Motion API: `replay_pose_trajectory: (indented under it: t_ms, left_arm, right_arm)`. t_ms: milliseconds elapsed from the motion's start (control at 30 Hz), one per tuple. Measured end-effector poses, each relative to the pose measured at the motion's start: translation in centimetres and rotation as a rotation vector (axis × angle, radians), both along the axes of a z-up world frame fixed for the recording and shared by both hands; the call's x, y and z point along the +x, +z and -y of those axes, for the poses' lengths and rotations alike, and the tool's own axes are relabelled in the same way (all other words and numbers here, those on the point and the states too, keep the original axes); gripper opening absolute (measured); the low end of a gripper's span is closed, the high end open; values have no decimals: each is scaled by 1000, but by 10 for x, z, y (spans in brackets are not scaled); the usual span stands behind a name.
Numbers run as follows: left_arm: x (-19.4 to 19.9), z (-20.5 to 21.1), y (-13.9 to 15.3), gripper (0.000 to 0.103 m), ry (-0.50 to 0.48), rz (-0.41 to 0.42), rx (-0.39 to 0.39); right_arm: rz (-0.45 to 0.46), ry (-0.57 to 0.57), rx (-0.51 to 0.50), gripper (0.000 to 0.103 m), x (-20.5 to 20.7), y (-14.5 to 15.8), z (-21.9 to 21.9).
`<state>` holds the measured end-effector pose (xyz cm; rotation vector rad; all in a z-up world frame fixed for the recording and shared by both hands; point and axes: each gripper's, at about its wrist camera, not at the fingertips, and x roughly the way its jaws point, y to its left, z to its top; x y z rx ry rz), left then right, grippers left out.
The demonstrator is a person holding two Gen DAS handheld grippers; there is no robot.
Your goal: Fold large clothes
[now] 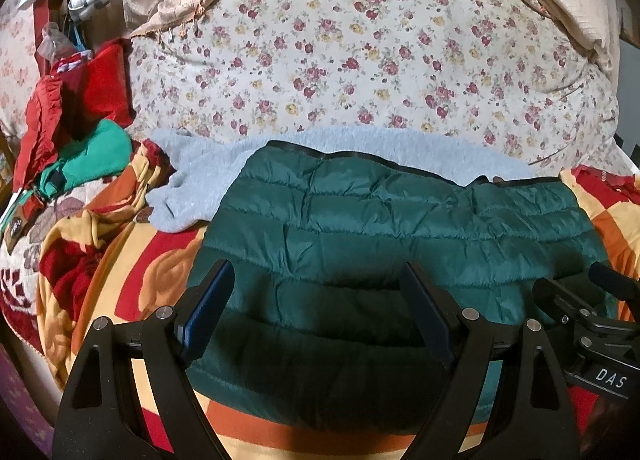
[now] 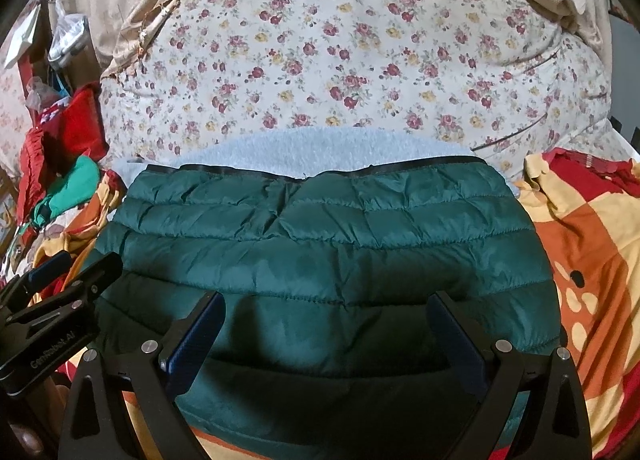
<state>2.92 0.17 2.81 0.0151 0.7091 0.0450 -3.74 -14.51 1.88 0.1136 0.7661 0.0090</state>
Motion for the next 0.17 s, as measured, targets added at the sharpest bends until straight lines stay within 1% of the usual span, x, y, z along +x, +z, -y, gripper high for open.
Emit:
replay_pose_trajectory:
  t_ms: [67,167]
  left_arm:
    - [1,-1,0,85,-1,1,6]
    - [3,-6,2,85,-7,-5,-20]
  right_arm:
    - [-4,-1,1,100,1,-1,2]
    - [-5,-4,1,100,3,0,5]
